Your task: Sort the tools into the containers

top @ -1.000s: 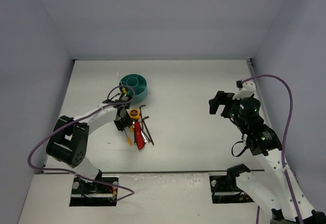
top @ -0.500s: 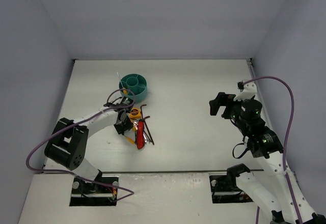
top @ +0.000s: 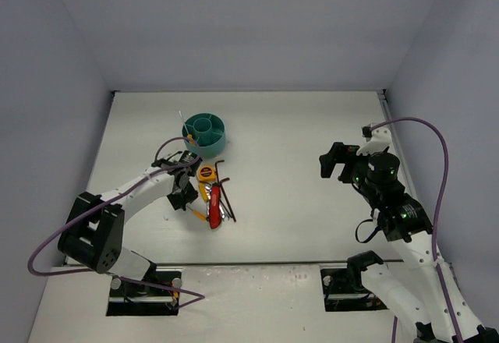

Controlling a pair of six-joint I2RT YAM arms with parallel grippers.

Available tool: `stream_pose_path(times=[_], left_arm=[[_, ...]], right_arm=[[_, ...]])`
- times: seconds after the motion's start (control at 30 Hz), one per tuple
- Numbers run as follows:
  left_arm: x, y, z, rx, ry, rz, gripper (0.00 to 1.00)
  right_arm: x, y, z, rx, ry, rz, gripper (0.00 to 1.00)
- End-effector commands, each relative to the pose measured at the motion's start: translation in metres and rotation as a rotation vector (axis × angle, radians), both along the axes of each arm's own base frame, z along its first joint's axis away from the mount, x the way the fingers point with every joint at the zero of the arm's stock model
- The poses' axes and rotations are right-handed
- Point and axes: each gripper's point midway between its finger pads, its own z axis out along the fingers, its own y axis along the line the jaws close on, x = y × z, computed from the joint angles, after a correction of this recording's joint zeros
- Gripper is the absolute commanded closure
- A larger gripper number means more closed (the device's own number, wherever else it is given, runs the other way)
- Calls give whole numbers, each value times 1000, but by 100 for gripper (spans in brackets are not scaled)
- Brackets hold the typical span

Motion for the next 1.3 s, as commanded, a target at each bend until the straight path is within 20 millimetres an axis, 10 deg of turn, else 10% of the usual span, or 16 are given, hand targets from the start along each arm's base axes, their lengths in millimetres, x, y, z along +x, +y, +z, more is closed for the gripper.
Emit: stream_pose_path(times=[0.0, 0.4, 0.67, 0.93, 1.13, 1.27], left_arm=[[-7, 4, -3, -6, 10, 63, 69], [1, -12, -34, -61, 32, 88, 72], [3, -9, -26, -57, 1, 92, 100], [62, 2, 78, 29, -316, -10, 100], [135, 20, 202, 210, -687, -161, 100], [178, 29, 232, 251, -789, -169, 100]], right_arm=[[3, 7, 10, 25, -42, 18, 0], [-2, 13, 14, 42, -52, 55, 0], [-1, 12, 15, 37, -50, 54, 0], [0, 11, 17, 30, -54, 51, 0], [0, 10, 19, 26, -59, 46, 0], [1, 10, 19, 23, -59, 45, 0]])
